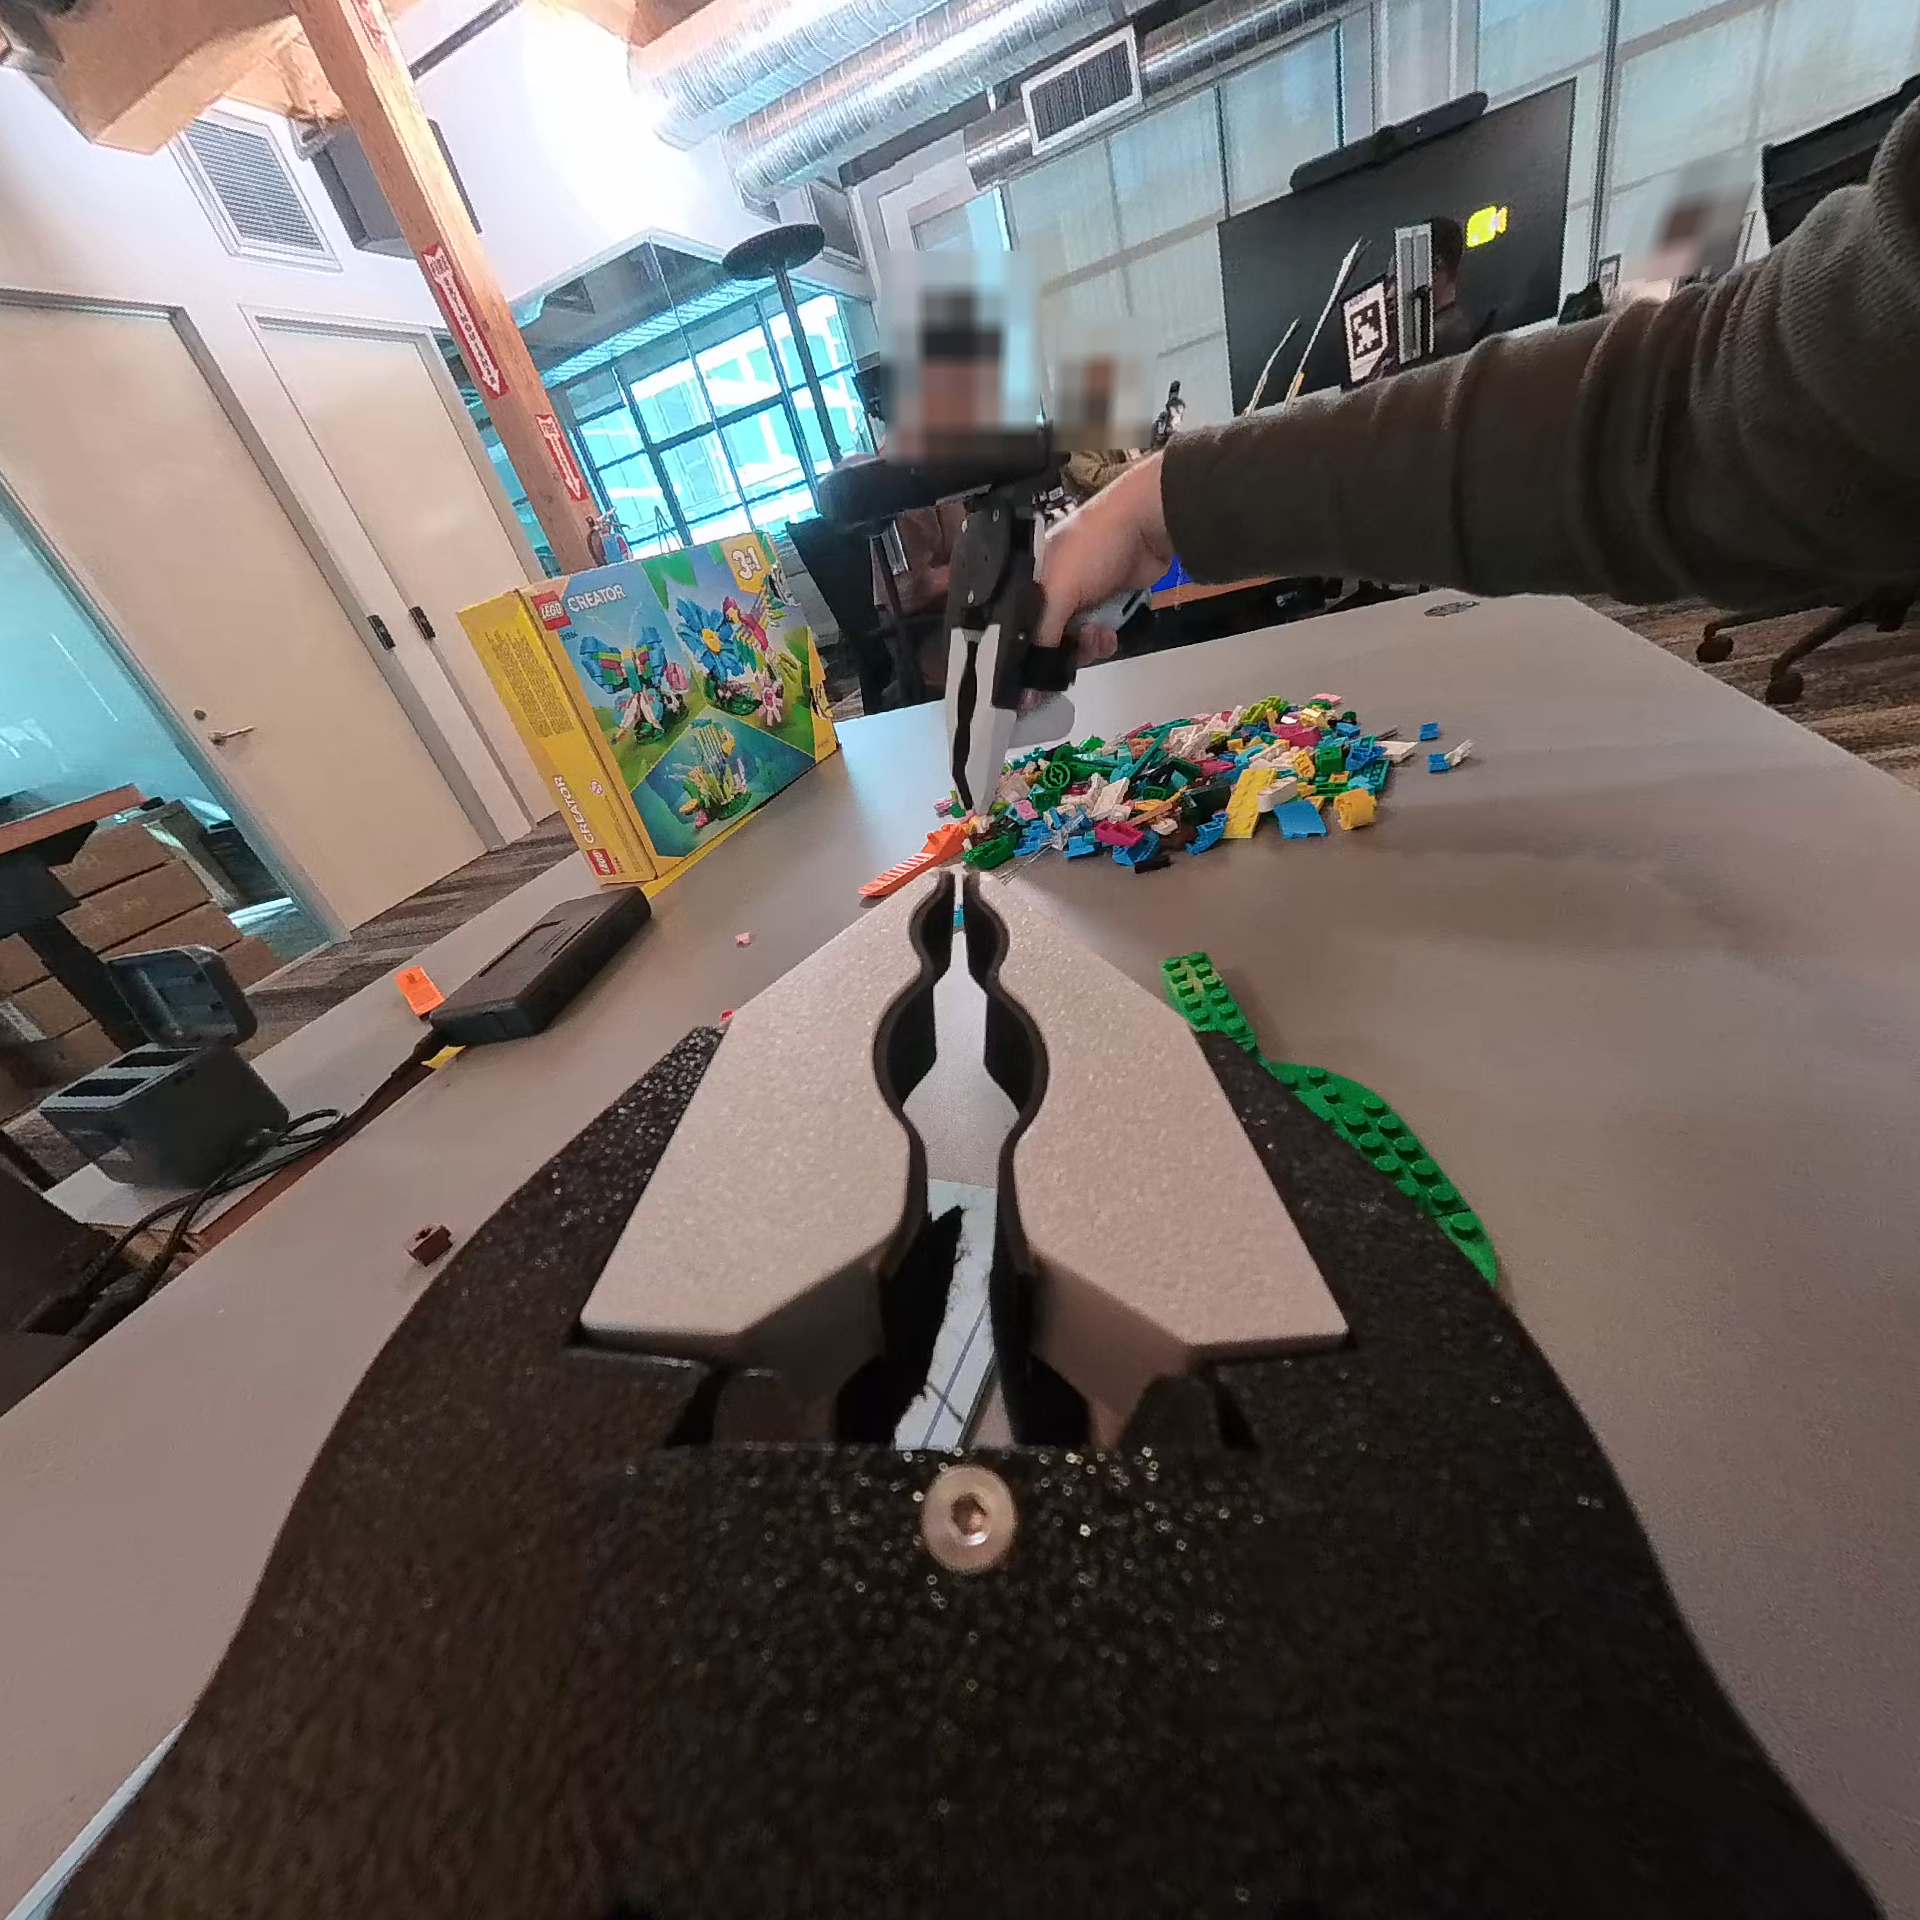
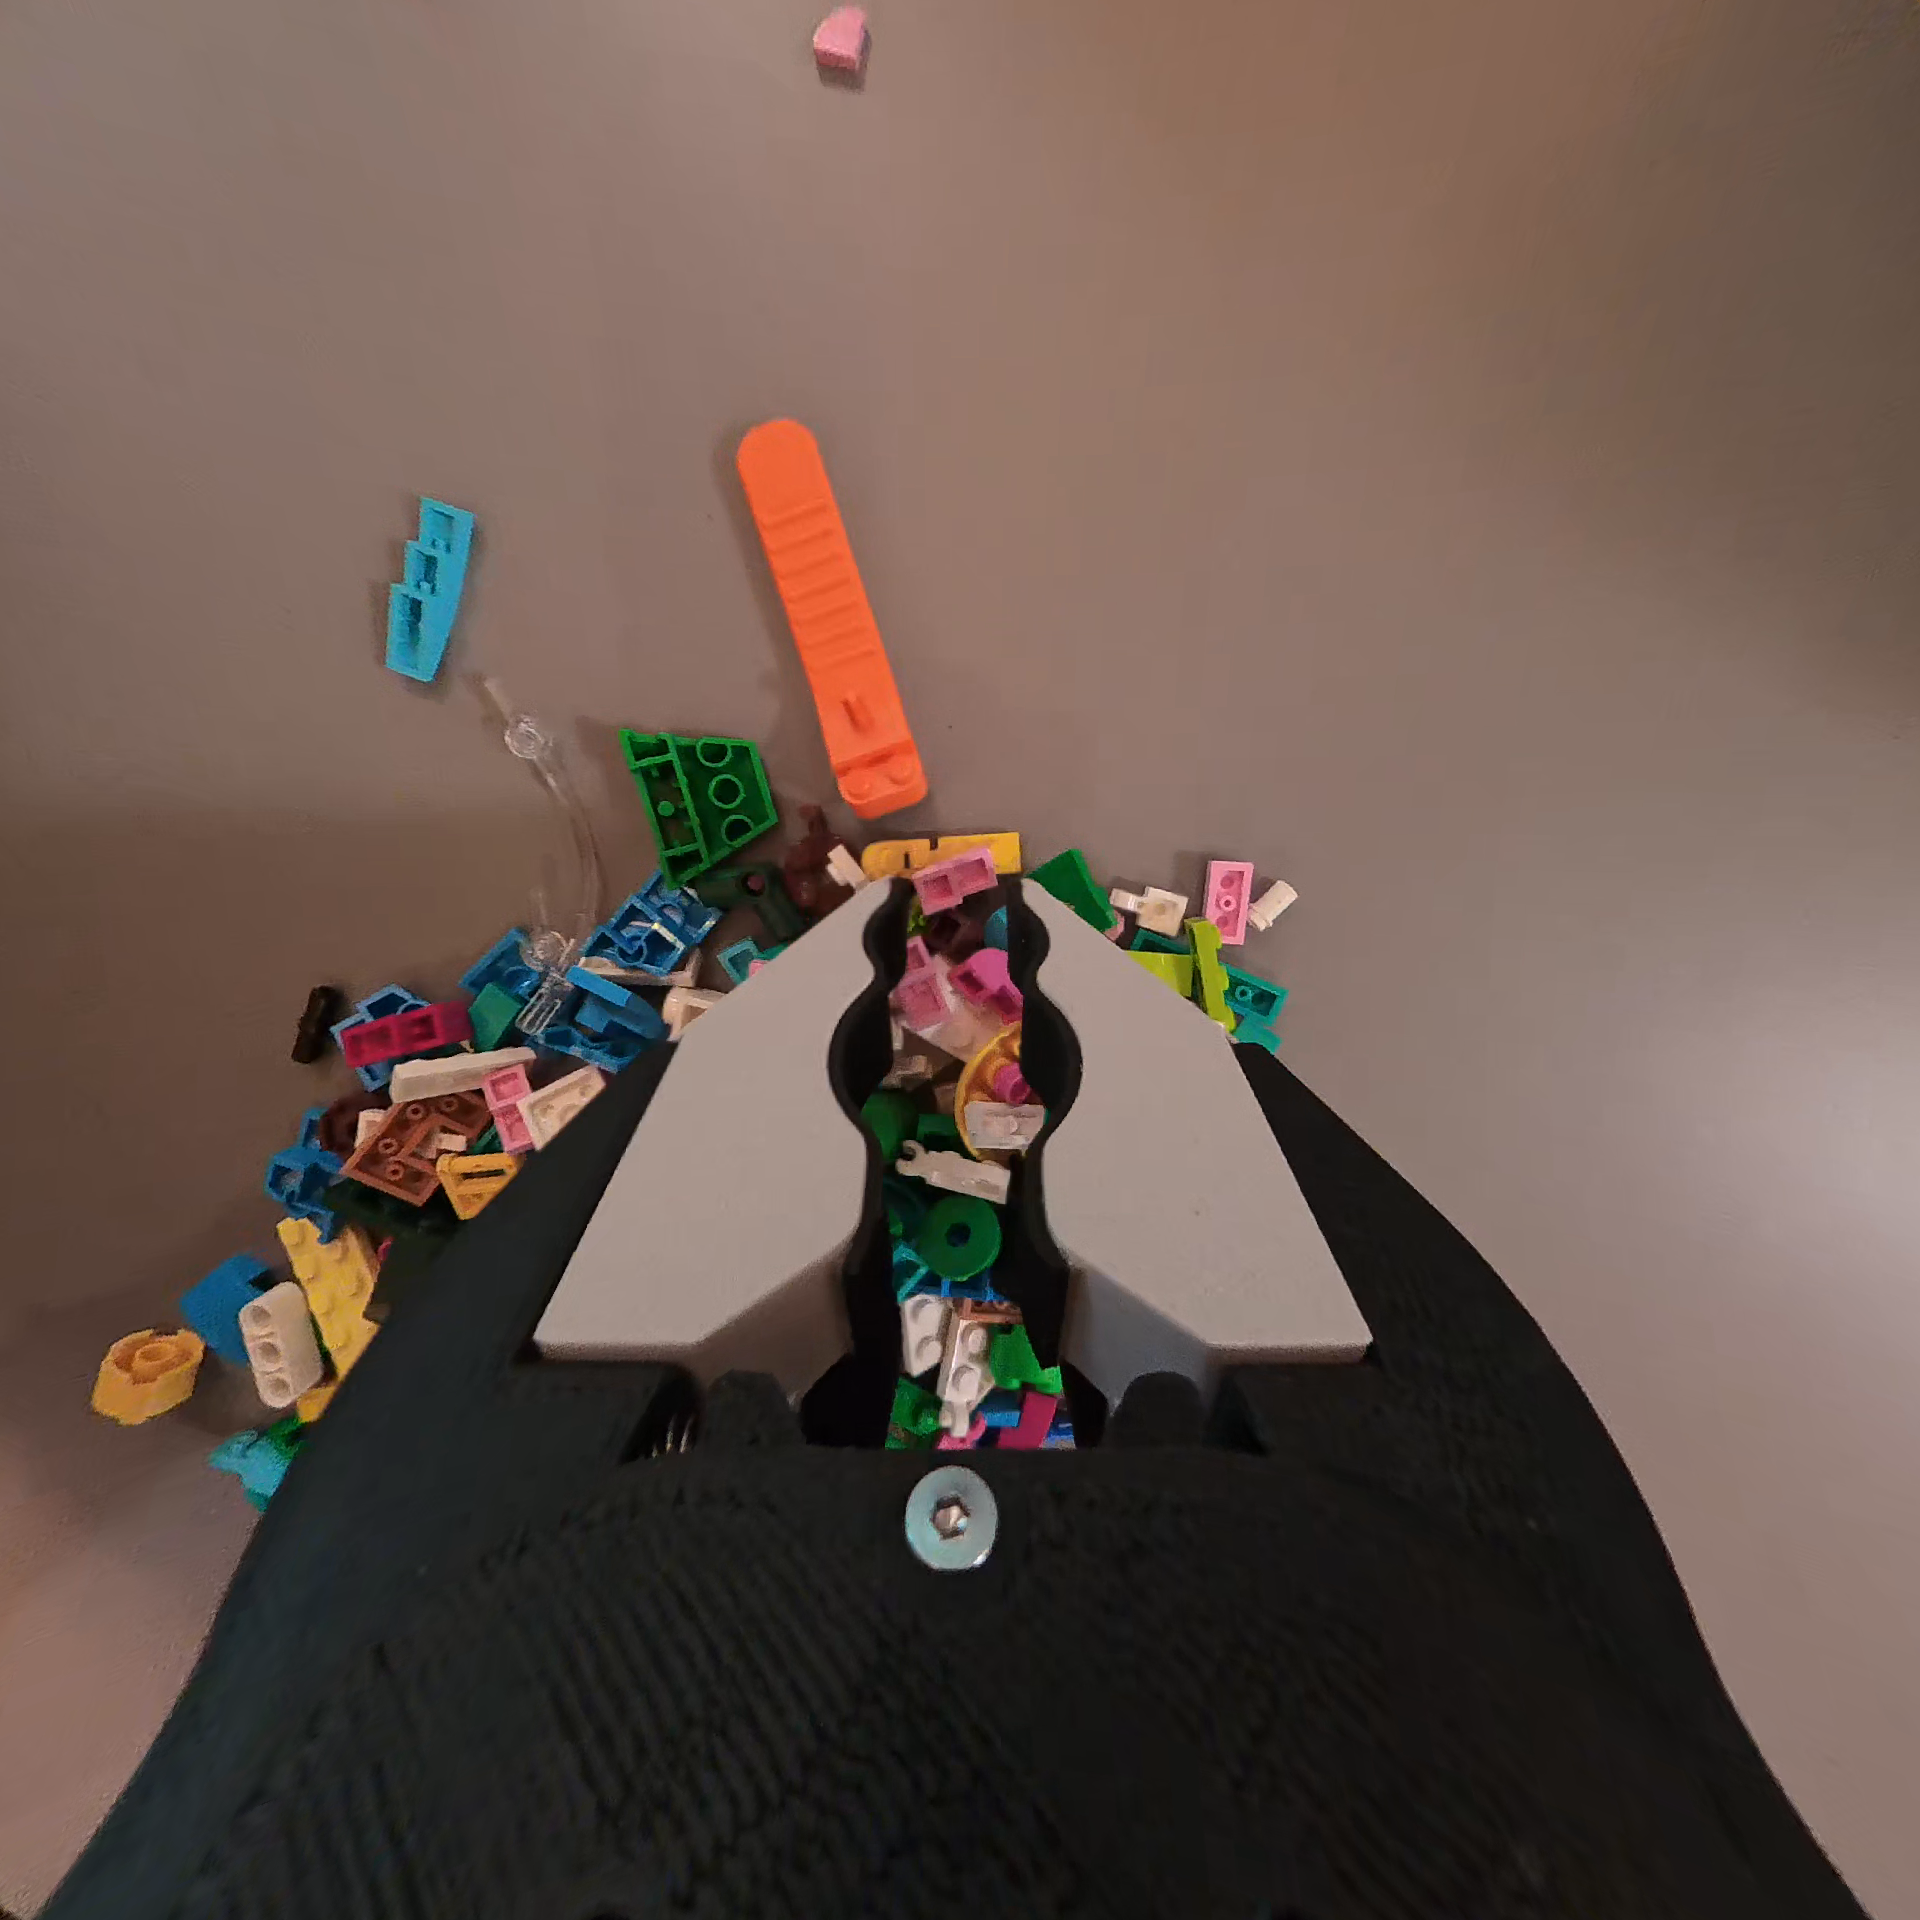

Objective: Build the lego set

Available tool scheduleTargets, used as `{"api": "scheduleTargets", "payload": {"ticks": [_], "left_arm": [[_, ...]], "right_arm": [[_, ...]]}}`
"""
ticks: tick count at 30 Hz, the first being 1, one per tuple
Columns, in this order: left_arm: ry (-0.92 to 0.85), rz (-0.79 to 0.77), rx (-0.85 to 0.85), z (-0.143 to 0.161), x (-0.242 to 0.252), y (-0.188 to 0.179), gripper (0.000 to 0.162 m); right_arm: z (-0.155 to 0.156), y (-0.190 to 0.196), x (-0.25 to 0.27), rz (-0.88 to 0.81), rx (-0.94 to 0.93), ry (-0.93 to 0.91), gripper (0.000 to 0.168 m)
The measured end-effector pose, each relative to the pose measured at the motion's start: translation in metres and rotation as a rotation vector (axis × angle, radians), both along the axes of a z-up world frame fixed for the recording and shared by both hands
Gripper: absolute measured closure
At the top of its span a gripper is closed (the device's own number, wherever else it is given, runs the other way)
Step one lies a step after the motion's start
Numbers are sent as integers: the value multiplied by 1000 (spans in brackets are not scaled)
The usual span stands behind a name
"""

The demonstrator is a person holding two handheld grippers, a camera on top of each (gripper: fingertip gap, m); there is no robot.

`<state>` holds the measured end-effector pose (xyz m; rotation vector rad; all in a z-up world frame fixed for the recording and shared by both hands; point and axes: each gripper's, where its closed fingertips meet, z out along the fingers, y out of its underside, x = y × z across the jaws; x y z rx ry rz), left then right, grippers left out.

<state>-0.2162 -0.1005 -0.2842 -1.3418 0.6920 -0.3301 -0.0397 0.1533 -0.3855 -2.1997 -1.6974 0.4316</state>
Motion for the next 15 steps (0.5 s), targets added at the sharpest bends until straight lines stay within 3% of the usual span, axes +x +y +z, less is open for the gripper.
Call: {"api": "scheduleTargets", "payload": {"ticks": [9, 15], "left_arm": [[2, 0, 0, 0, 0, 0, 162], [6, 0, 0, 0, 1, 0, 162]], "right_arm": [[2, 6, 1, 25, 64, 13, 161], [24, 15, -28, 72, 169, 108, 161]]}}
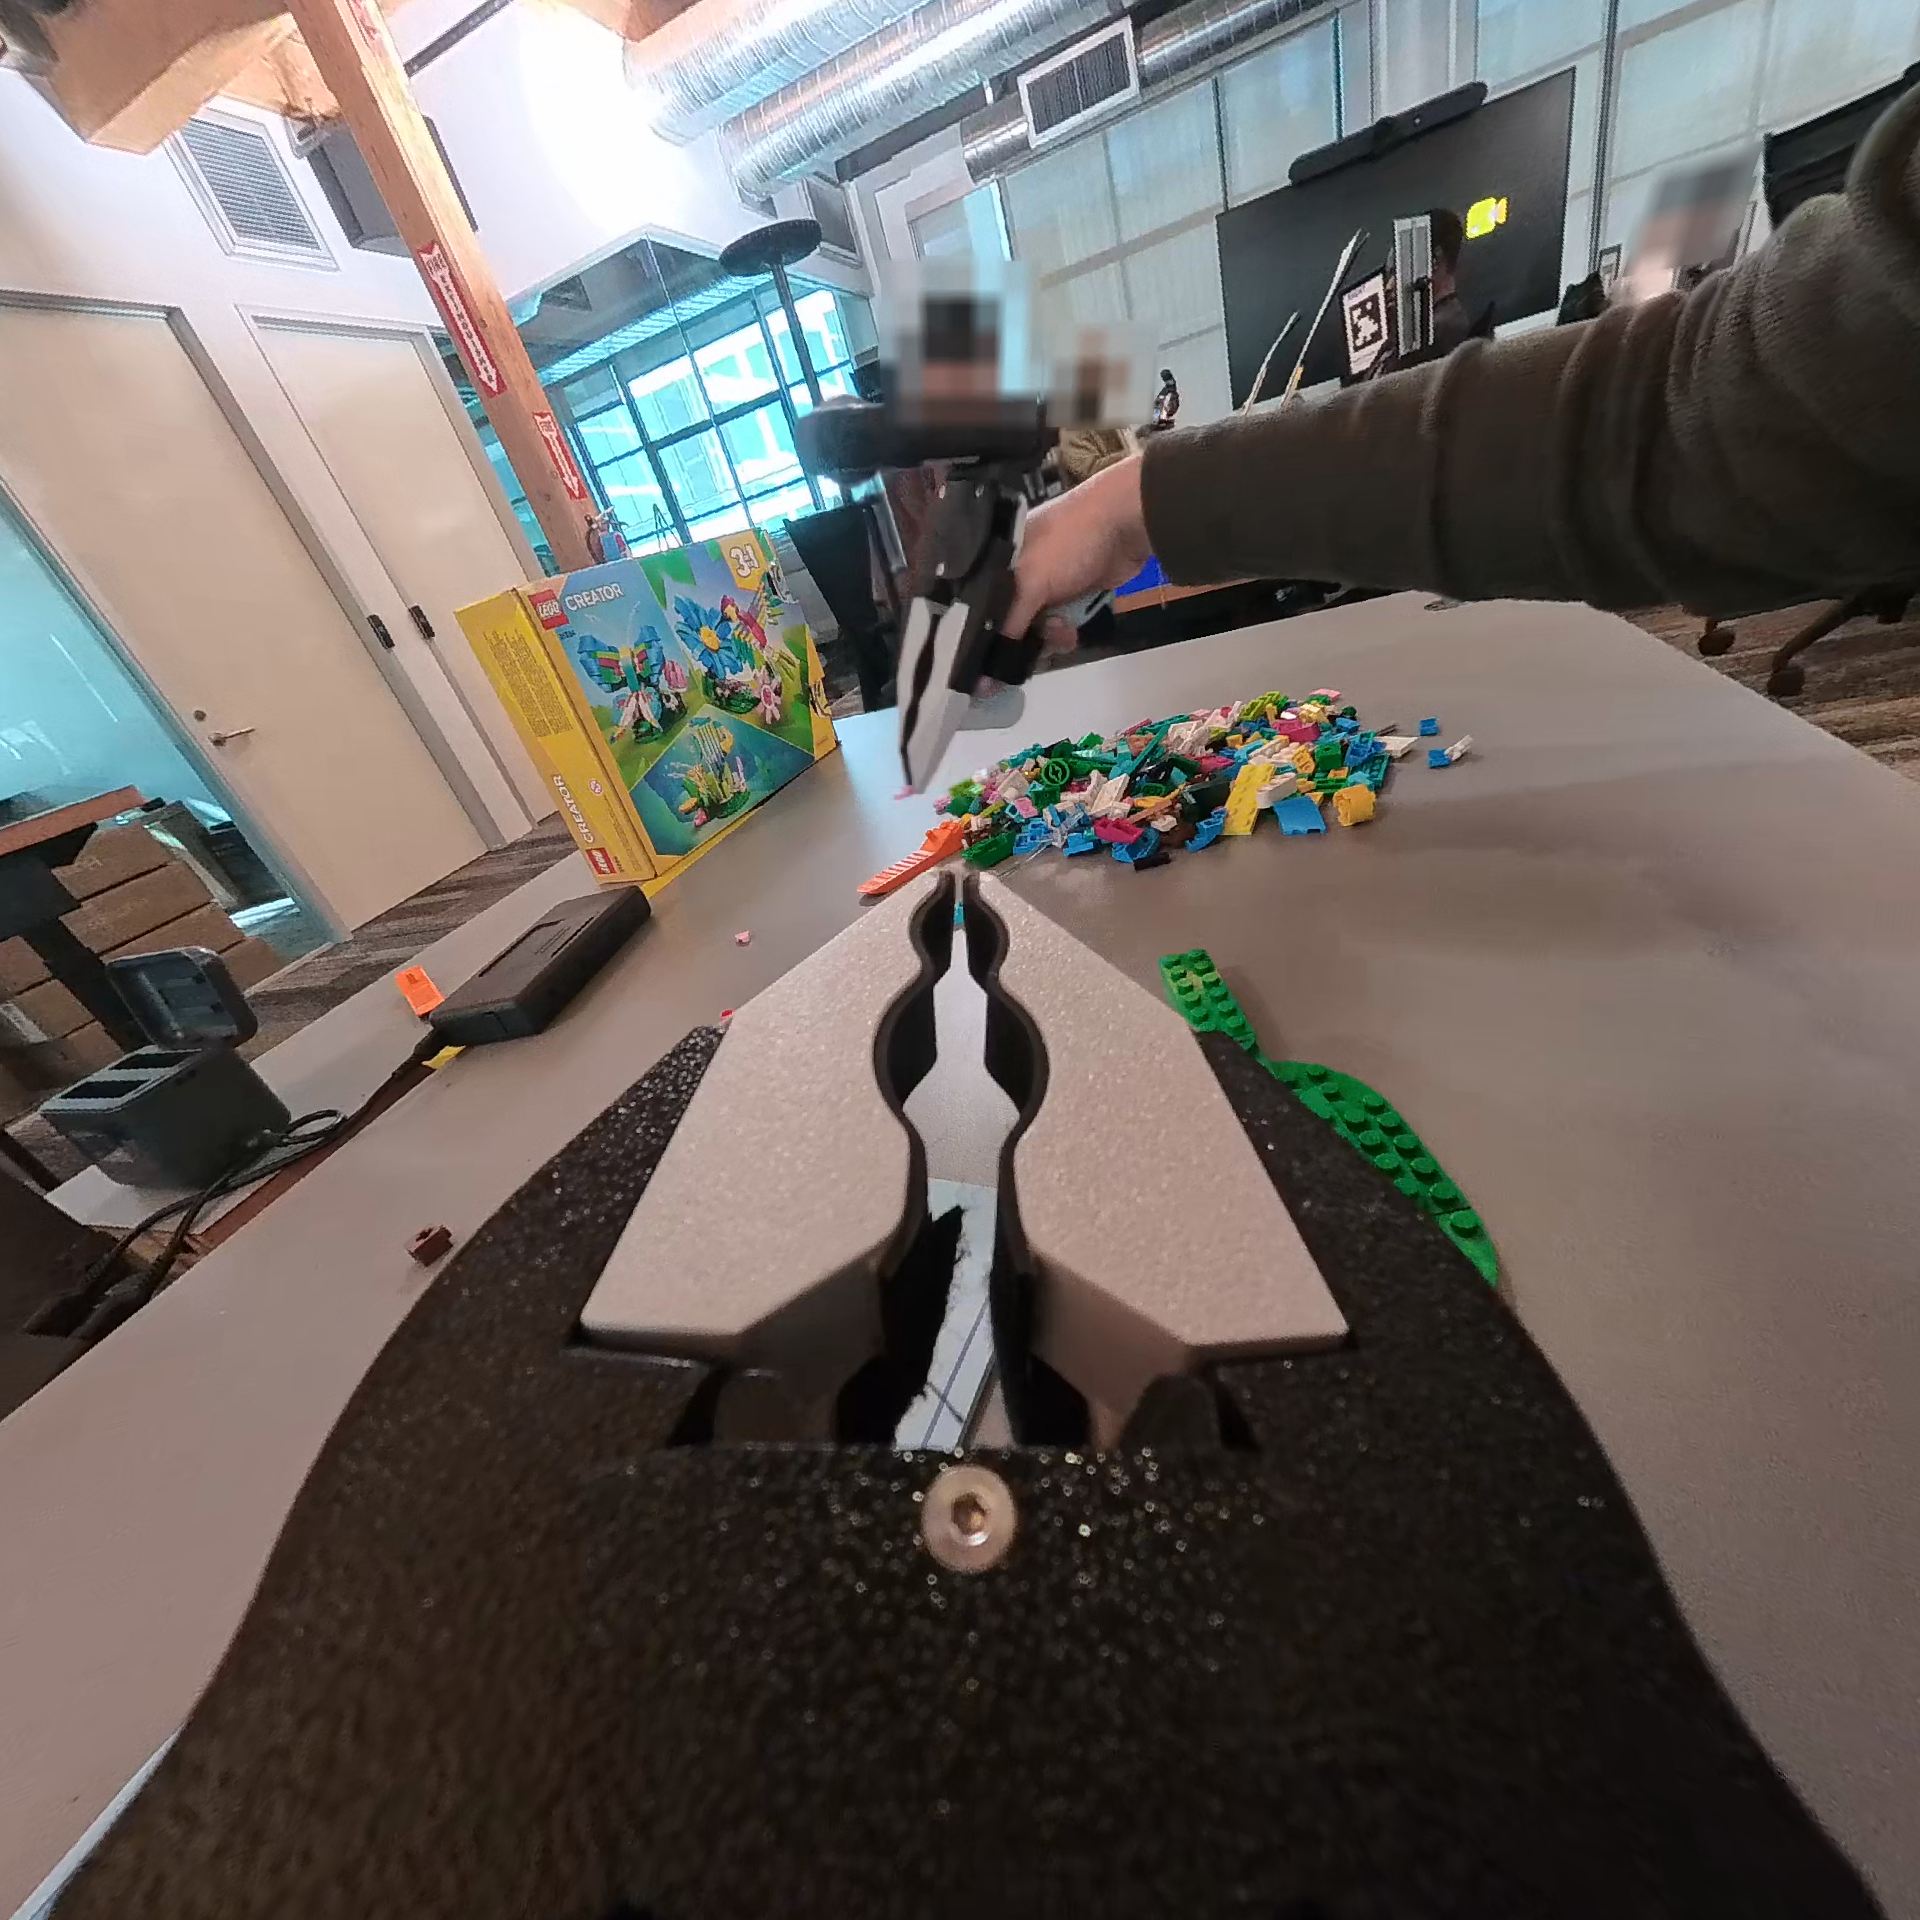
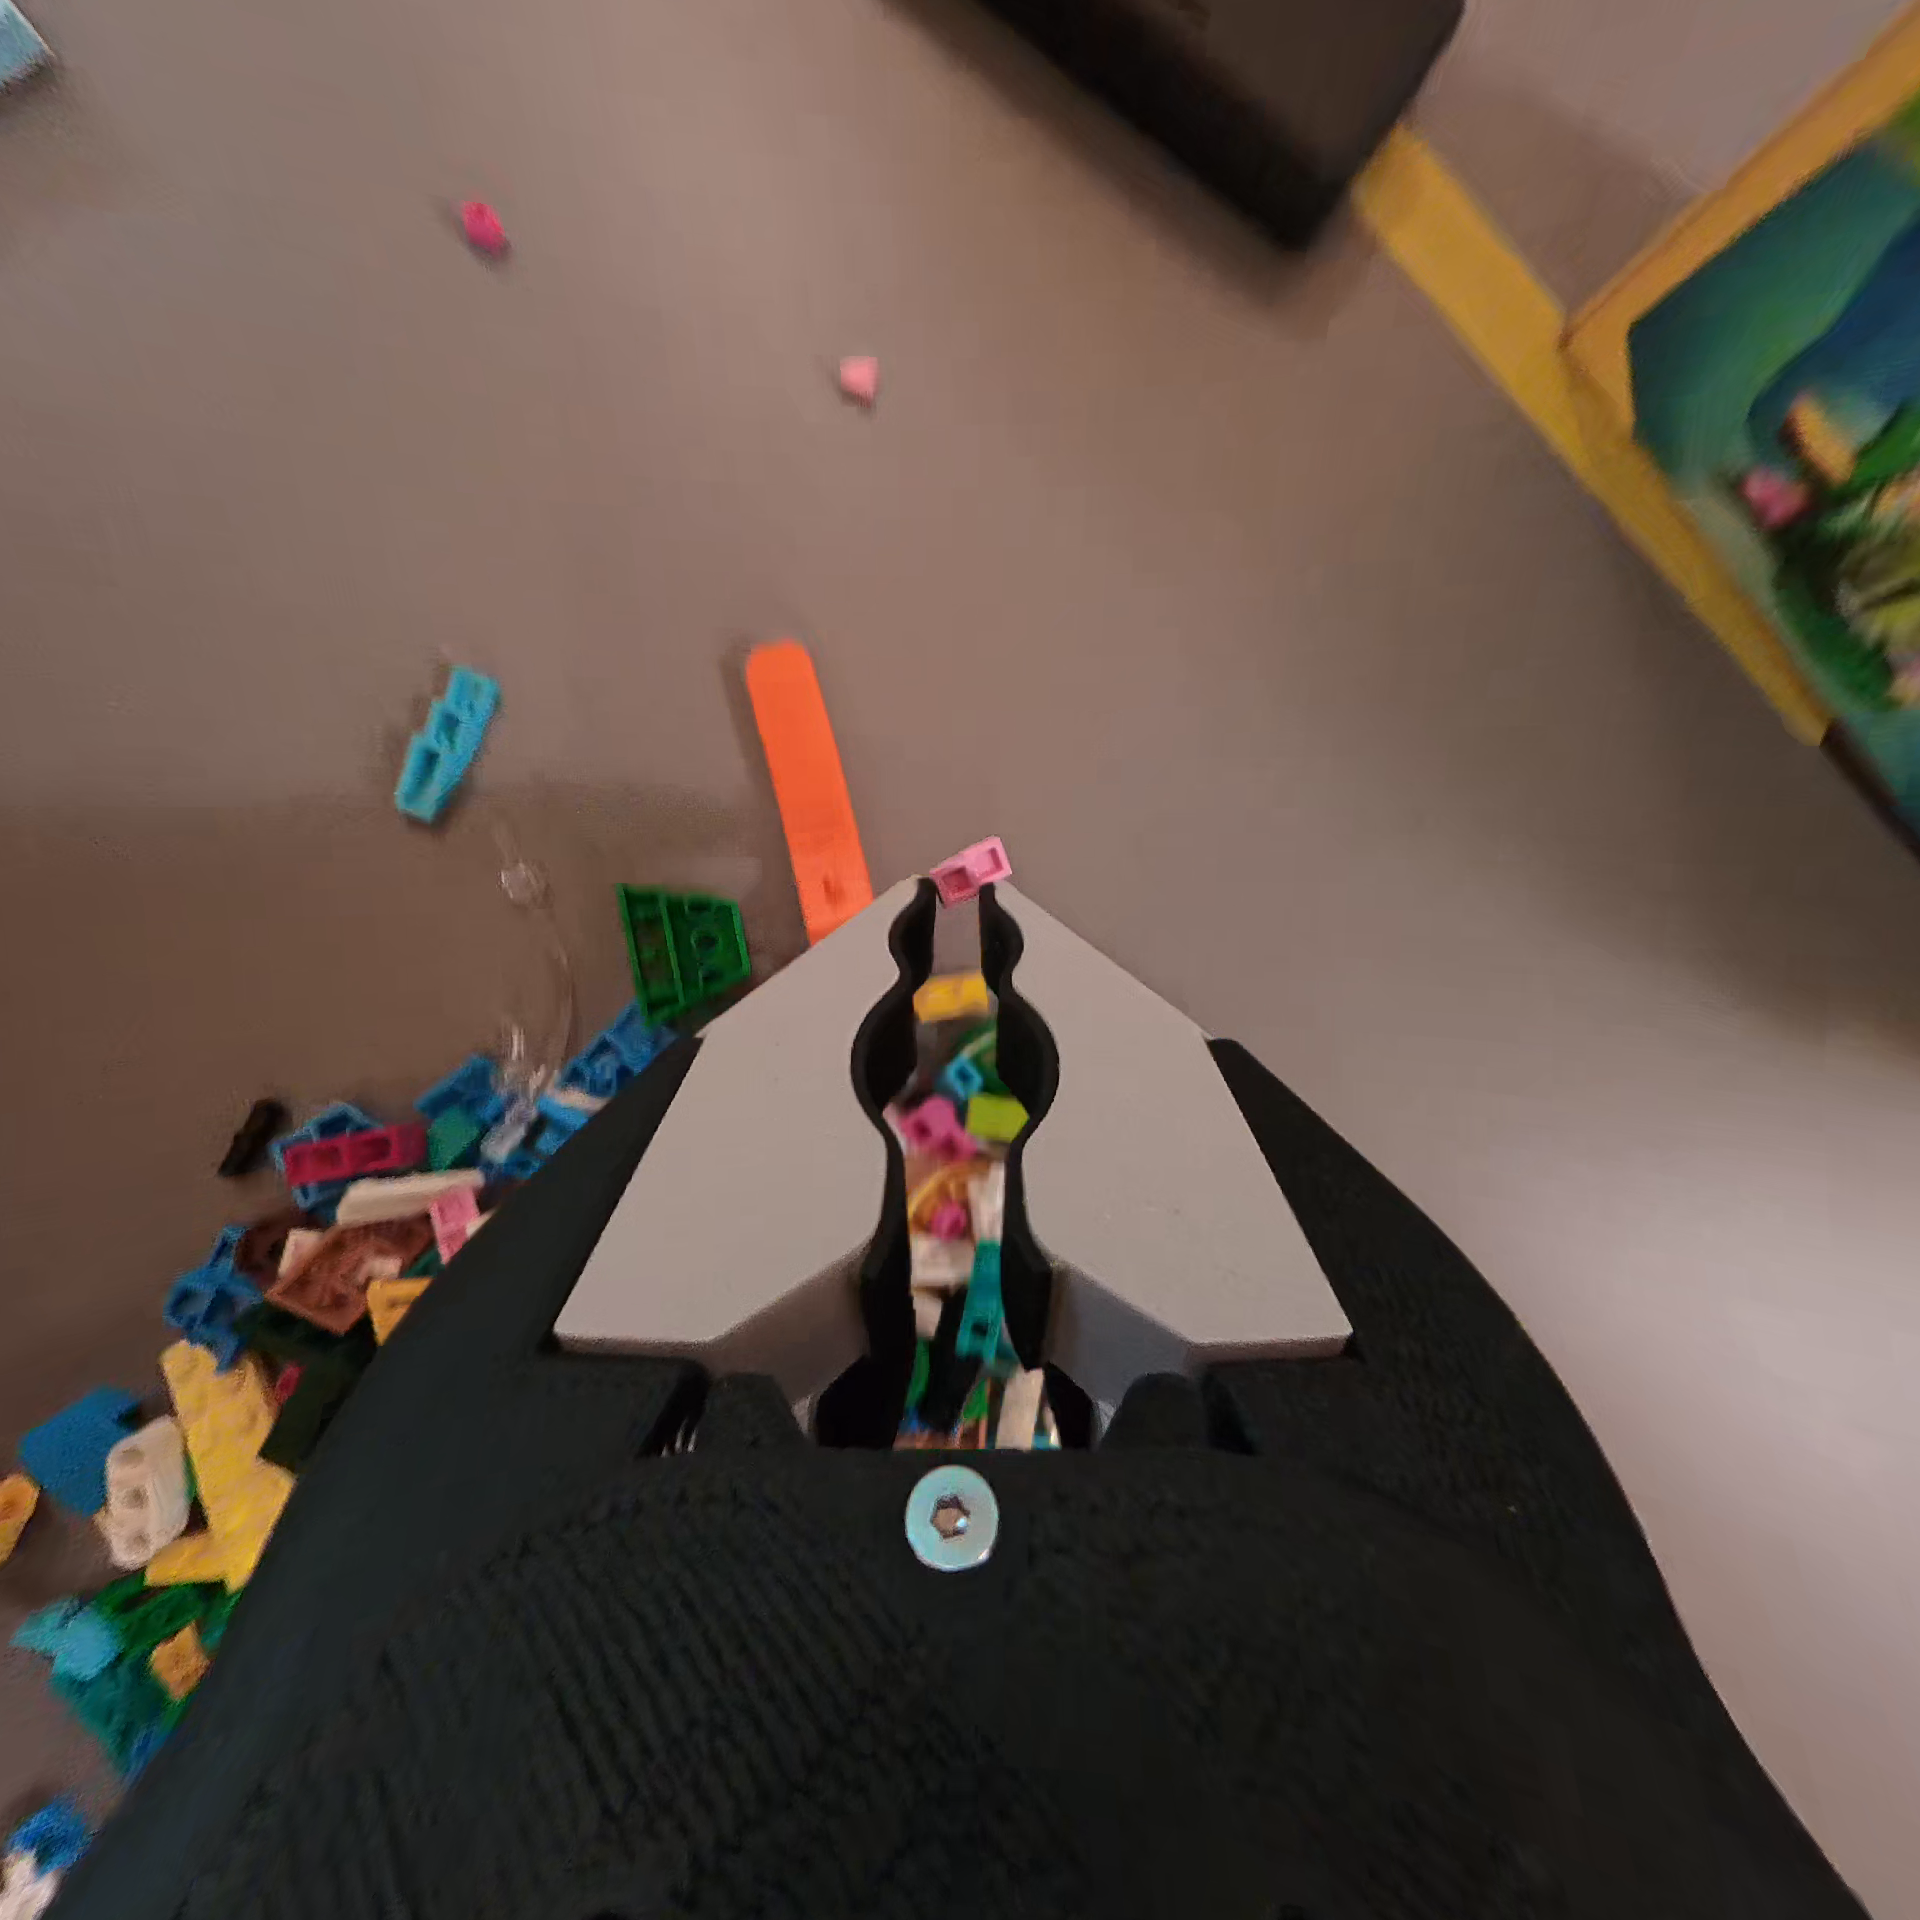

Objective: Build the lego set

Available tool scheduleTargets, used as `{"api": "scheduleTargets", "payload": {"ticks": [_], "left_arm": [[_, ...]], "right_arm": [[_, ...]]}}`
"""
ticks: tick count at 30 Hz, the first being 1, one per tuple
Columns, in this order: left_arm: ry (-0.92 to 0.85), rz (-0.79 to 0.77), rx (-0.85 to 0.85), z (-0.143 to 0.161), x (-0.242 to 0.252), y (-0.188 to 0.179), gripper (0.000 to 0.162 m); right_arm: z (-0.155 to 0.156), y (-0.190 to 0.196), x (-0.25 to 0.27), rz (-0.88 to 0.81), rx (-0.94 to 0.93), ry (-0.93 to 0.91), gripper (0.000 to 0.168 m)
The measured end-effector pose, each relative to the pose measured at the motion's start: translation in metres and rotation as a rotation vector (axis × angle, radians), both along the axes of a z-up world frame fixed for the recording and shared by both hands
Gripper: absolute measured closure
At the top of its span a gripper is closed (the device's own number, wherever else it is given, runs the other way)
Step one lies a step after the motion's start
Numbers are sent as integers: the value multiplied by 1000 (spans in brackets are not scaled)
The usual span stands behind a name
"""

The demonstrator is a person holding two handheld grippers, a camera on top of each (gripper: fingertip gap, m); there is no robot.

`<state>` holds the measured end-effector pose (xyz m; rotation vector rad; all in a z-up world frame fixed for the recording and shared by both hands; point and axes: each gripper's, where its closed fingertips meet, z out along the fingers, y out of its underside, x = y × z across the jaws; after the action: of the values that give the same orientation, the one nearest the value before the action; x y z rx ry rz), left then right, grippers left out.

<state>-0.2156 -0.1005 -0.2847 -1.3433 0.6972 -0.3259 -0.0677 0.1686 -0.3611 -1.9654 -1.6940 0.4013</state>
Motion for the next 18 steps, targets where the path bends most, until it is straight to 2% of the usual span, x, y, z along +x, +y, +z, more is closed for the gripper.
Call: {"api": "scheduleTargets", "payload": {"ticks": [4, 7, 13, 18], "left_arm": [[3, 0, 2, 0, 0, 0, 162], [4, 0, 4, 0, 0, 0, 162], [8, -1, 6, 0, 1, -1, 162], [10, -2, 8, 0, 1, -1, 162]], "right_arm": [[6, -1, -43, 84, 56, 37, 161], [-5, -1, -71, 142, 65, -1, 161], [-23, 4, -99, 197, 79, -58, 161], [-30, 0, -110, 226, 79, -91, 150]]}}
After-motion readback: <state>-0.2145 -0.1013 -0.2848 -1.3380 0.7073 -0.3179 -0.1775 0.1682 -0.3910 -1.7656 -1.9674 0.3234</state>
